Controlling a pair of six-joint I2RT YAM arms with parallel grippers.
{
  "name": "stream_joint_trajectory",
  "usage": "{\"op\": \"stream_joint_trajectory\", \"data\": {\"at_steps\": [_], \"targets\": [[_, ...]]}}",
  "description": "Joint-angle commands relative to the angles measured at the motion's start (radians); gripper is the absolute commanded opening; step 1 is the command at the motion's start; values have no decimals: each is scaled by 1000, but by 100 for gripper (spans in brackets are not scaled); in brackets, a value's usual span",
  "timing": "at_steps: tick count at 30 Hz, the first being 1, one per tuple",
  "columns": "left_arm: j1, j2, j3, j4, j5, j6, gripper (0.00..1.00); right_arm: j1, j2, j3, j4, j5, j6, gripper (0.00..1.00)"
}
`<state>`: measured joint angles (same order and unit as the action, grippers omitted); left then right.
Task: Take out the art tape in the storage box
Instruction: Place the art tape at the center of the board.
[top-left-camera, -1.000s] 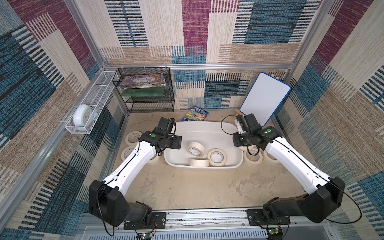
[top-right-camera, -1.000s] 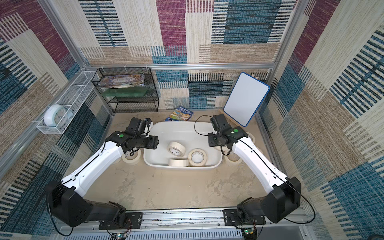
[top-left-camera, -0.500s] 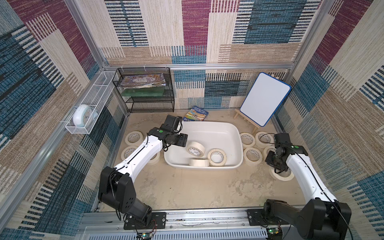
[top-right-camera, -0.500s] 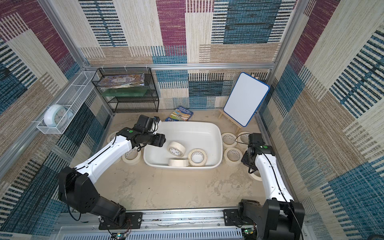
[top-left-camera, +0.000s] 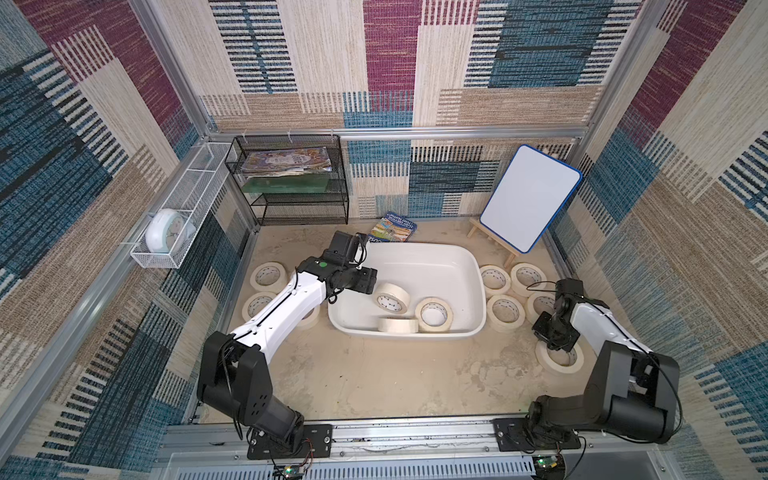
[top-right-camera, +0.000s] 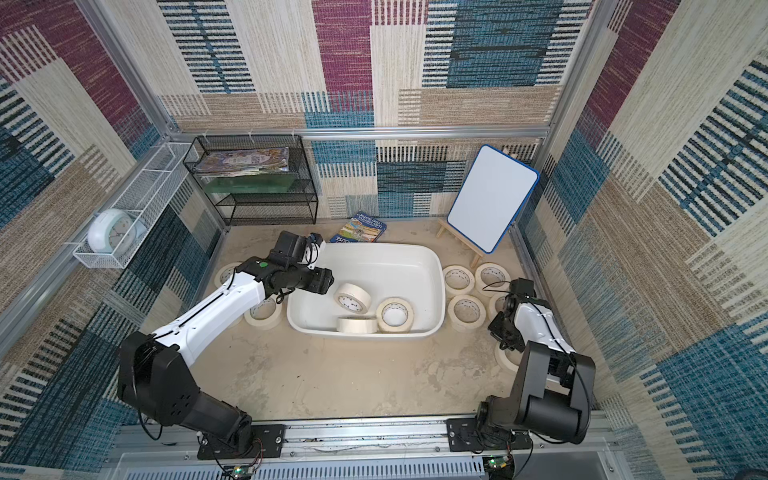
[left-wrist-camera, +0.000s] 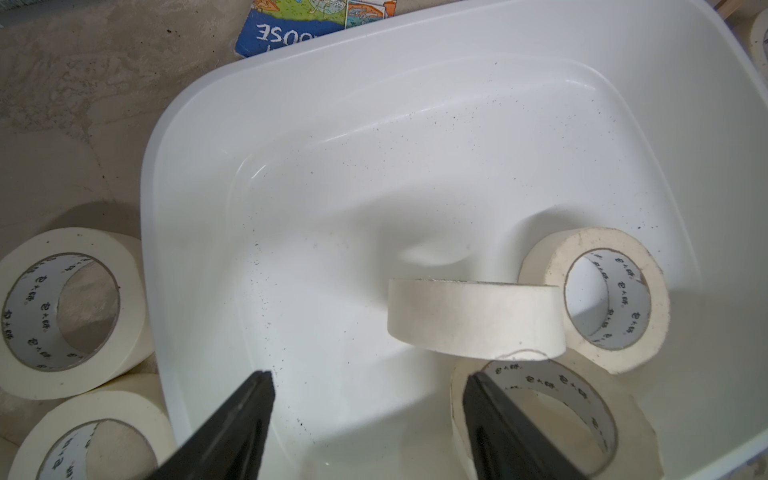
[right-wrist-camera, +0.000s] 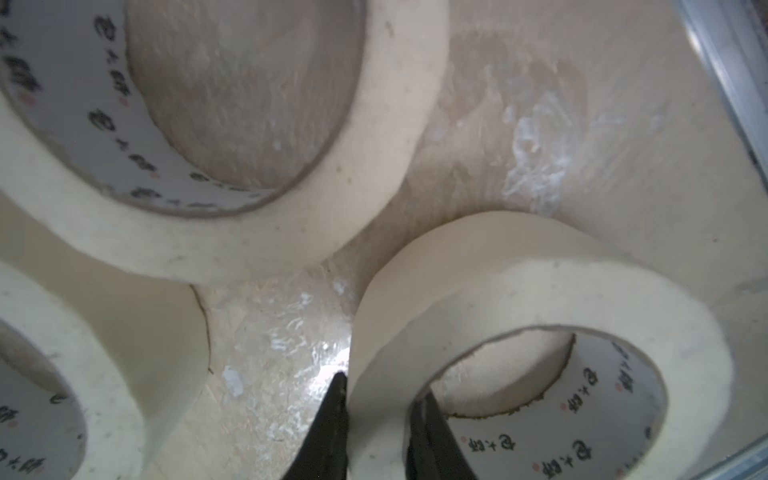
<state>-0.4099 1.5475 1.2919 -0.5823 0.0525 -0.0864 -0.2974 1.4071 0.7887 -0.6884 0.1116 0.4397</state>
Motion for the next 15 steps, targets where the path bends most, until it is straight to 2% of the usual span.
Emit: {"op": "stream_joint_trajectory", "data": {"at_steps": [1, 7, 9, 11, 13, 15], "targets": [[-1, -1, 2, 20, 12, 8, 77, -2, 47, 30, 58, -2, -26, 0], [0, 5, 4, 9, 18, 14, 77, -2, 113, 70, 69, -14, -46, 1], [-1, 1, 0, 7, 18, 14, 77, -2, 104, 69, 70, -8, -53, 17], [-1, -3, -2, 2, 20, 16, 77, -2, 86, 70, 66, -10, -54, 28], [-2, -8, -2, -6, 27, 16, 78, -1, 63, 78, 54, -17, -55, 37], [-5, -18, -3, -18, 34, 14, 78, 6, 30, 90, 34, -20, -54, 42]]}}
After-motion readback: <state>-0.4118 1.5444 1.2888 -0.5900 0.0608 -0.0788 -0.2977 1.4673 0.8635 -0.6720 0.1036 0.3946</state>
